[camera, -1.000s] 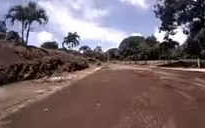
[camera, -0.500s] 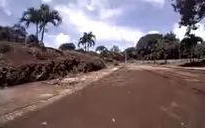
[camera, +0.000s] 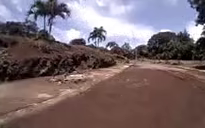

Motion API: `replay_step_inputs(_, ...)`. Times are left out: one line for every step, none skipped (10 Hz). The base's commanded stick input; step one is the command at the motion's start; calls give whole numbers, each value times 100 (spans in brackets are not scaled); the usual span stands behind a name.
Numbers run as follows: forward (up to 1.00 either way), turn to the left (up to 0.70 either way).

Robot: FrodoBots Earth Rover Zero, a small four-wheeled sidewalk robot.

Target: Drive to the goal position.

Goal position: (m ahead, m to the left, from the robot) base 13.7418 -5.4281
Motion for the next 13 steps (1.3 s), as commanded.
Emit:
replay_step_inputs(85, -2)
replay_step_inputs(85, -10)
replay_step_inputs(85, -22)
replay_step_inputs(85, -27)
replay_step_inputs(85, -27)
replay_step_inputs(85, -27)
replay_step_inputs(85, -27)
replay_step_inputs(85, -27)
replay_step_inputs(85, -27)
replay_step_inputs(85, -27)
replay_step_inputs(85, -27)
replay_step_inputs(85, -27)
replay_step_inputs(85, -27)
